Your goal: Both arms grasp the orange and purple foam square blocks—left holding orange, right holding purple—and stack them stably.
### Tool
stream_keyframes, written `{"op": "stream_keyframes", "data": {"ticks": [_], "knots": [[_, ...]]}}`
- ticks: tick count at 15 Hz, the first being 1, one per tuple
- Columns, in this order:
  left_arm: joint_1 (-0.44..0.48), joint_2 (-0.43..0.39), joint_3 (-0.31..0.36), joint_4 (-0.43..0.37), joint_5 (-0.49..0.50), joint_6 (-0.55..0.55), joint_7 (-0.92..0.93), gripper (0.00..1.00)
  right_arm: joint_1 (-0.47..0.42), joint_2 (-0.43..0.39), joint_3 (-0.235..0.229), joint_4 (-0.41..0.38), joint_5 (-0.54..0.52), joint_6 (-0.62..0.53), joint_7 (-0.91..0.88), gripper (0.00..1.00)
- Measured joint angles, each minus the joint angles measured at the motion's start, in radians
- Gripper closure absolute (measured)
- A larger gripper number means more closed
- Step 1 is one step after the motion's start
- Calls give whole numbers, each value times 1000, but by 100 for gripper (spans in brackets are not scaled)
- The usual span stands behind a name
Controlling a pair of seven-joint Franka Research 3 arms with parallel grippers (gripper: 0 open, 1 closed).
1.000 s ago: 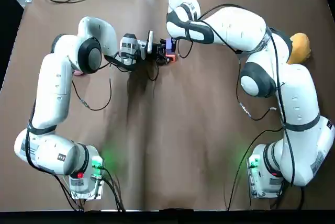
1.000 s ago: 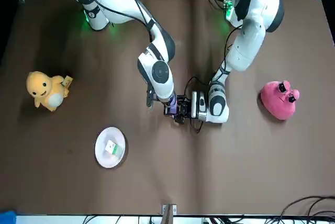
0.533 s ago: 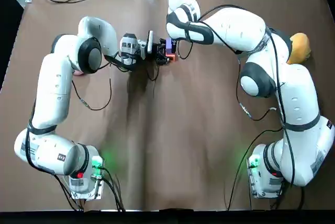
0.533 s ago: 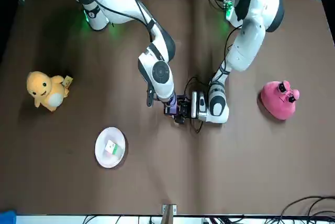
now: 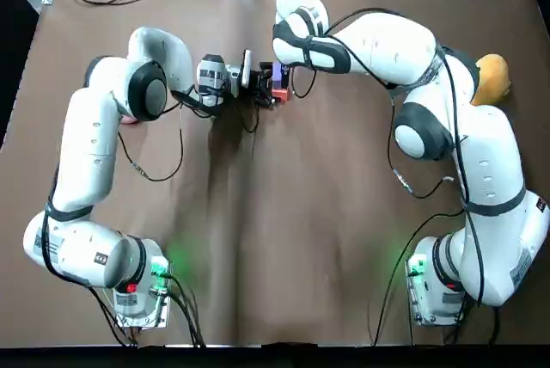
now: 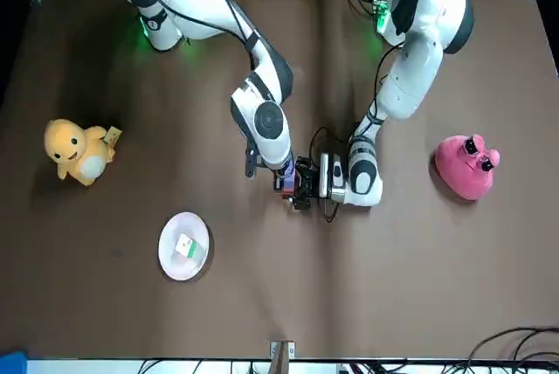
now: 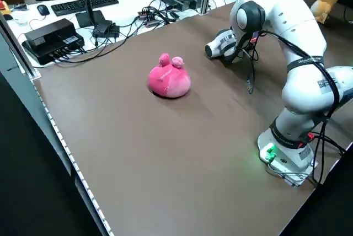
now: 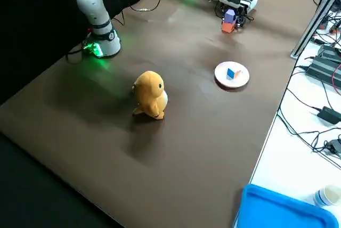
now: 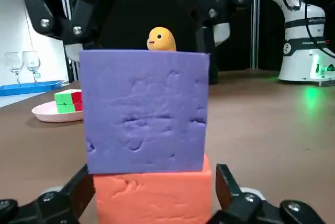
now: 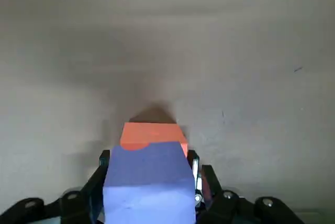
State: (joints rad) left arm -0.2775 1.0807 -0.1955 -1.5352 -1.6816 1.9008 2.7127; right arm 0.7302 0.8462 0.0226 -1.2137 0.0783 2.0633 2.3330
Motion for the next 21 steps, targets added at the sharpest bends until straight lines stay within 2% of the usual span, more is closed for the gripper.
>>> {"op": "stream_keyframes", "data": {"ticks": [4, 6, 11, 17, 21], "knots": [[4, 0, 4, 3, 0, 0, -1, 0, 0, 0, 0, 0, 0, 0, 0, 13], [6, 0, 5, 3, 0, 0, -1, 0, -3, 0, -2, 1, 0, 1, 0, 1], [12, 0, 5, 4, 0, 0, -2, 0, -9, 0, -6, 9, -1, 1, 0, 0], [63, -11, 6, 6, 11, 0, -5, 0, -10, -5, -7, 18, 0, 1, 1, 0], [97, -49, 7, -25, 43, 0, -91, 0, -14, -9, -7, 23, 1, -23, 2, 0]]}}
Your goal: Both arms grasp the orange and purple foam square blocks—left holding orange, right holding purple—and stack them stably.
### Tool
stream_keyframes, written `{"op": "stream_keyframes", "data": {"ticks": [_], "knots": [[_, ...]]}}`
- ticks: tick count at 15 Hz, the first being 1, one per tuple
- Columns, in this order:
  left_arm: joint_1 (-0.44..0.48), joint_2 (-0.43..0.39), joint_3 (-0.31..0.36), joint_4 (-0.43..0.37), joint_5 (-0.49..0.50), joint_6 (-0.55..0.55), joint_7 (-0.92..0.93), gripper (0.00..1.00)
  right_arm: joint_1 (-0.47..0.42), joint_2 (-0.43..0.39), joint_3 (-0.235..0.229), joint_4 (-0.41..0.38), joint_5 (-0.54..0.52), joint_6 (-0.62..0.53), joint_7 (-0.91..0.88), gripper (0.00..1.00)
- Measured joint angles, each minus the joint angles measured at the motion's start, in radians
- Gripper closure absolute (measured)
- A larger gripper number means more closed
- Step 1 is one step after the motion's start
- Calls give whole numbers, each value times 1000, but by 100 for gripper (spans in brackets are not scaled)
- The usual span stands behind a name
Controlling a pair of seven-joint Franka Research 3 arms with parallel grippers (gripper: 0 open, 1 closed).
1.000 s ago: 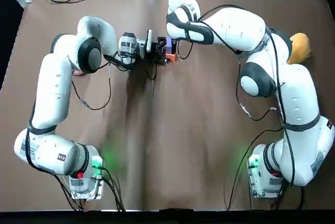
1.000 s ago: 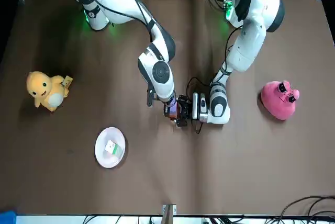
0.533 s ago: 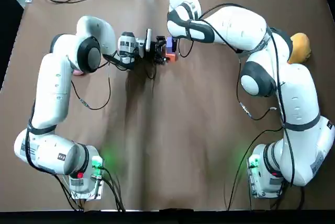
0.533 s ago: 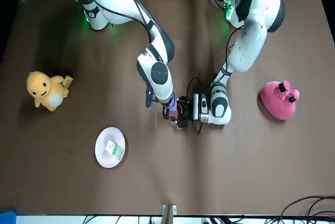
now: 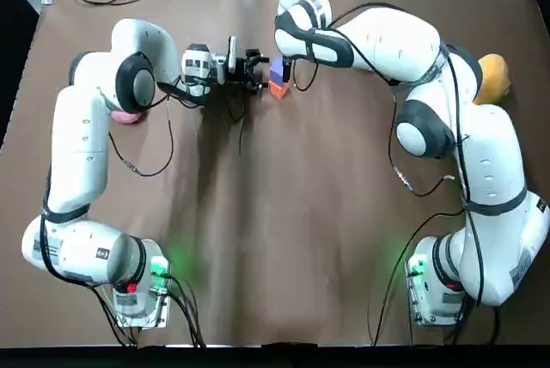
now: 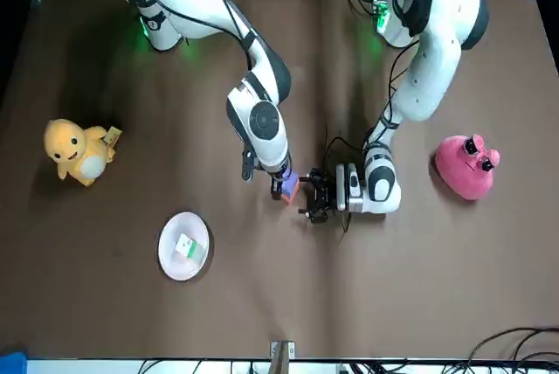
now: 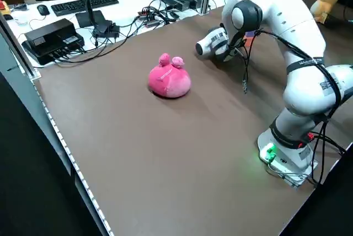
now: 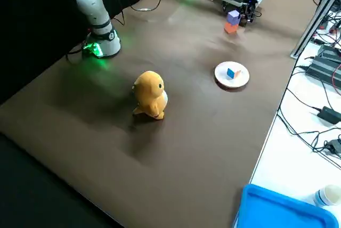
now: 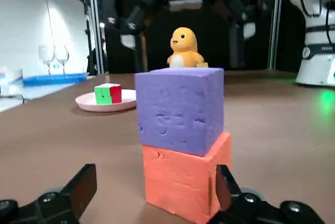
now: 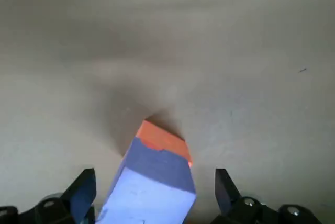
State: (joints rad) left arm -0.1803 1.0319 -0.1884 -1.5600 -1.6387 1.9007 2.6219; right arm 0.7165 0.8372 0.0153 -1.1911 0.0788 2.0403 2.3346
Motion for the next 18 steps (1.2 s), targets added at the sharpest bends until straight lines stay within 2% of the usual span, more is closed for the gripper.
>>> {"op": "stream_keyframes", "data": {"ticks": [5, 7, 11, 14, 15, 18], "knots": [[32, -54, 1, -21, 76, 0, -192, 0, -13, -2, -1, 11, 0, -59, 1, 0], [33, -69, 1, -23, 89, 0, -224, 0, -37, -10, 0, 42, 0, -104, 1, 0], [50, -116, 3, -23, 186, 0, -392, 0, -86, -45, 1, 112, 1, -204, -47, 0], [75, -163, 3, -19, 285, -2, -570, 0, -113, -94, 2, 128, 1, -214, -148, 0], [91, -182, 3, 0, 353, -17, -684, 0, -136, -140, 0, 135, 0, -214, -259, 0], [103, -205, 4, 21, 397, -38, -807, 0, -163, -226, -7, 137, -10, -251, -456, 0]]}}
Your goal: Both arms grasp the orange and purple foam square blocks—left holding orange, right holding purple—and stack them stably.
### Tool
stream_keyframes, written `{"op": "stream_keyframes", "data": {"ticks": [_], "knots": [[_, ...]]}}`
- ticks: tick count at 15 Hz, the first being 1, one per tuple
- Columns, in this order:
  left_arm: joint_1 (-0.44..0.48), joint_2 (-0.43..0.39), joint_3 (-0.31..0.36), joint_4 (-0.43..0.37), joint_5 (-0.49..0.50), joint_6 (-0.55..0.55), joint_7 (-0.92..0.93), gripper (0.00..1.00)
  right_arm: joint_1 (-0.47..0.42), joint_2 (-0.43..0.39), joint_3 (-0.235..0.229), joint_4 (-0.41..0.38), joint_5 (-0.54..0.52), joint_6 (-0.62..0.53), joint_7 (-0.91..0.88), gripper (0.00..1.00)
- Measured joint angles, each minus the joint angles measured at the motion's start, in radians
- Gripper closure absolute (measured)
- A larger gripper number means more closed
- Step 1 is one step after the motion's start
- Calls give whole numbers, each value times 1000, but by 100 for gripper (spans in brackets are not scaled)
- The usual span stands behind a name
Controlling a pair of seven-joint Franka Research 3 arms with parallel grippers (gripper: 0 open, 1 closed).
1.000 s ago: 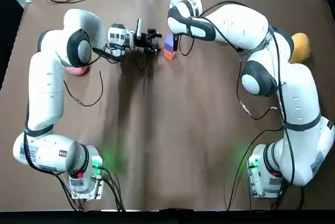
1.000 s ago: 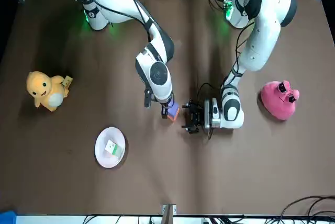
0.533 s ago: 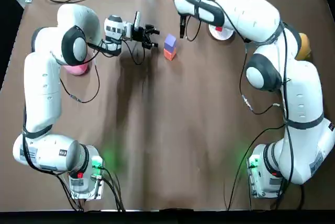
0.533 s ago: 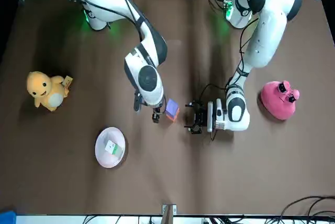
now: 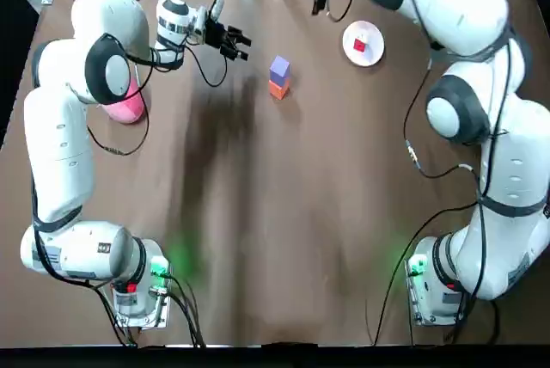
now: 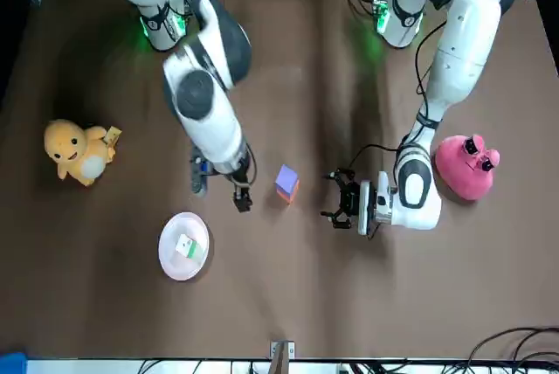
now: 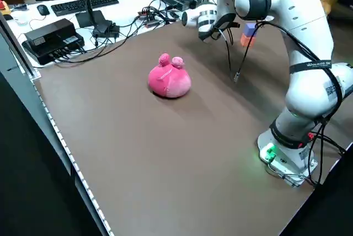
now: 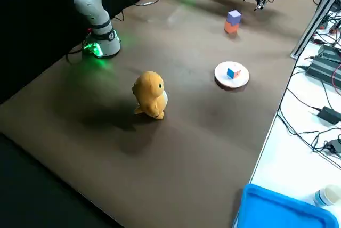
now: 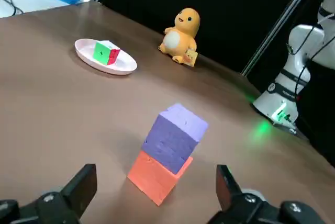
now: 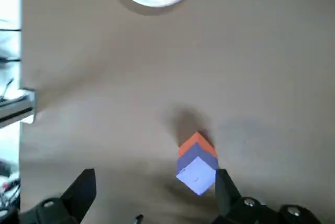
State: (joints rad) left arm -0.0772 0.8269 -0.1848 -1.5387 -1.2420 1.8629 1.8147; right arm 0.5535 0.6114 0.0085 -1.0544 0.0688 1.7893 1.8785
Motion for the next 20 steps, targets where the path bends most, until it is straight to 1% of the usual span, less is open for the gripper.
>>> {"op": "stream_keyframes", "data": {"ticks": [2, 5, 11, 13, 14, 16, 18, 20], "knots": [[2, -29, 0, 6, 51, -5, -147, 0, -24, -40, -4, 0, -7, -70, -169, 0], [3, -89, 0, 12, 103, -50, -471, 0, -94, -77, -9, -1, -9, -160, -485, 0], [32, -216, 1, 14, 335, -73, -1096, 0, -334, -142, -13, -2, -8, -293, -1120, 0], [38, -264, 1, 14, 451, -82, -1275, 0, -412, -173, -12, -2, -8, -344, -1337, 0], [38, -287, 1, 13, 526, -83, -1351, 0, -445, -191, -13, -2, -8, -373, -1415, 0], [36, -328, 1, 13, 707, -84, -1495, 0, -487, -235, -12, -3, -8, -421, -1496, 0], [34, -357, 0, 13, 873, -85, -1626, 0, -512, -291, -12, -19, -9, -439, -1556, 0], [35, -379, 1, 13, 987, -85, -1719, 0, -540, -352, -11, -53, -10, -441, -1601, 0]]}}
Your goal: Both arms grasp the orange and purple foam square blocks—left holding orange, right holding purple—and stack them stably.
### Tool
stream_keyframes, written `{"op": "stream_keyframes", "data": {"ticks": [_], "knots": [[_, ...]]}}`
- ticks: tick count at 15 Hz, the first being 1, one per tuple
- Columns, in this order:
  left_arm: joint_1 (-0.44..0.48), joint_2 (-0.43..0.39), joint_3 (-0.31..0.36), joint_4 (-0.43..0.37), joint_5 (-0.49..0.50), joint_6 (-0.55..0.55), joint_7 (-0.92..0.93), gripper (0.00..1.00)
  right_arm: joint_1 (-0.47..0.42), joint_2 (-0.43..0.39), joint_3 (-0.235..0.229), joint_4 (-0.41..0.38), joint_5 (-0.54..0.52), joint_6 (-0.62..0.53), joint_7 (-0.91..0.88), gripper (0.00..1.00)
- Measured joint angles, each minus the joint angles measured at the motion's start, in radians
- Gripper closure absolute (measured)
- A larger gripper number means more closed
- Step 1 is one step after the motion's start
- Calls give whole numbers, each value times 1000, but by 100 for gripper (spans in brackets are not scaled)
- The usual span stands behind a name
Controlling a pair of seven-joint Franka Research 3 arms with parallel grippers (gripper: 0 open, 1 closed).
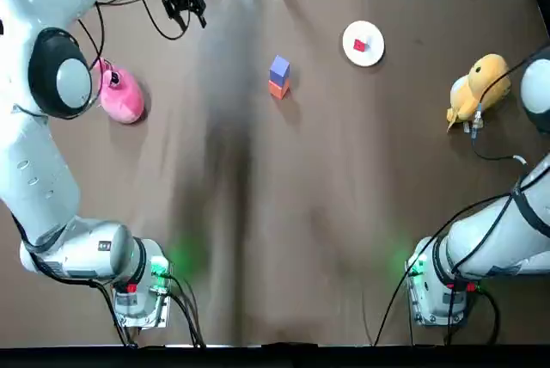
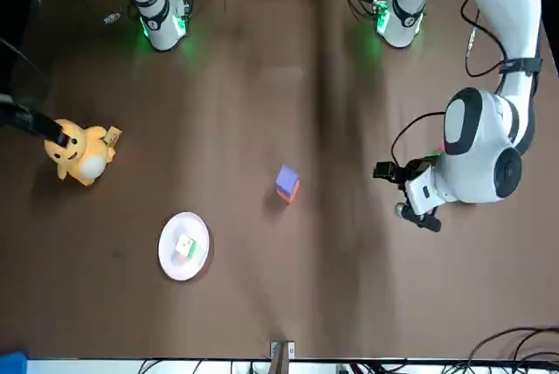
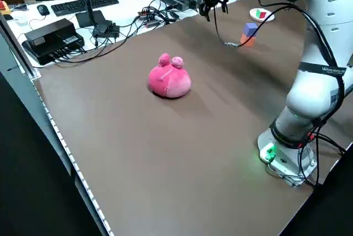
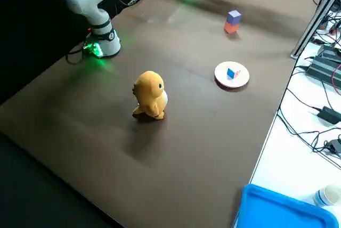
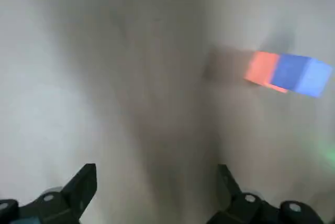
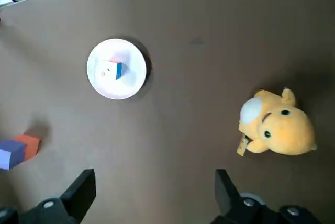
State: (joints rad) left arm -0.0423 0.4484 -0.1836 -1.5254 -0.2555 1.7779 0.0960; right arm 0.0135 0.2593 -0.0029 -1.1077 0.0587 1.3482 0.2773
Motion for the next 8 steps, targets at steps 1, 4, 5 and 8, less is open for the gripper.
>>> {"op": "stream_keyframes", "data": {"ticks": [1, 4, 5, 8], "knots": [[0, -12, 1, 0, 46, -2, -26, 0, -14, -29, 0, -21, -4, 0, -28, 0], [2, -89, 2, 2, 230, -33, -81, 0, -39, -148, 0, -175, -24, 117, -110, 0], [5, -116, 3, 3, 251, -43, -90, 0, -39, -191, 3, -245, -28, 183, -115, 0], [38, -202, 5, 16, 282, -60, -92, 0, -39, -289, 13, -395, -36, 260, -124, 0]]}}
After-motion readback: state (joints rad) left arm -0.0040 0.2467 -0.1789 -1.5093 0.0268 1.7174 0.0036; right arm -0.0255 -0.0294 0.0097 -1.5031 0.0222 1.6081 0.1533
